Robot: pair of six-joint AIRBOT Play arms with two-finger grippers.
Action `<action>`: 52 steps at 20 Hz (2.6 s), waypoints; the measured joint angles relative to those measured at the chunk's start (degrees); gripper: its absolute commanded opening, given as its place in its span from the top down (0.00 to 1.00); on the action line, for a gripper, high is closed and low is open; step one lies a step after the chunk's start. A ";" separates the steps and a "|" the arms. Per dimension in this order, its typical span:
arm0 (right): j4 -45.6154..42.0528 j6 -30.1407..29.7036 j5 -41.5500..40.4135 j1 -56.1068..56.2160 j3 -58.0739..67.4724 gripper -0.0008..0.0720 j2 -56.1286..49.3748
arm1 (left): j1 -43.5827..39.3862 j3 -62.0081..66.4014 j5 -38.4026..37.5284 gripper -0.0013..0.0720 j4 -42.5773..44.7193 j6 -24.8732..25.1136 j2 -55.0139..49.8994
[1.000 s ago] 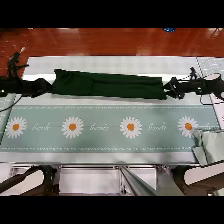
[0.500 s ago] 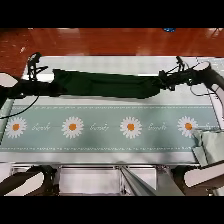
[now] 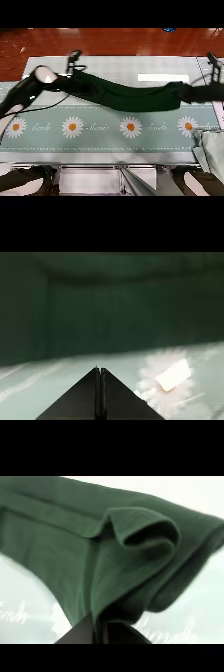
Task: Fold the shirts.
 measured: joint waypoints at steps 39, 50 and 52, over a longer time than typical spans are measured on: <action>23.23 -3.76 -15.47 32.39 38.60 0.85 -52.72 | 31.71 -20.59 -19.67 0.95 7.15 -8.96 40.46; 24.81 -4.09 -2.75 27.58 45.97 0.48 -52.52 | 32.28 -30.58 -12.11 0.95 2.01 -8.83 42.62; 15.58 -1.51 2.93 24.57 45.59 0.41 -45.31 | 32.28 -30.75 -11.67 0.95 1.11 -8.79 42.69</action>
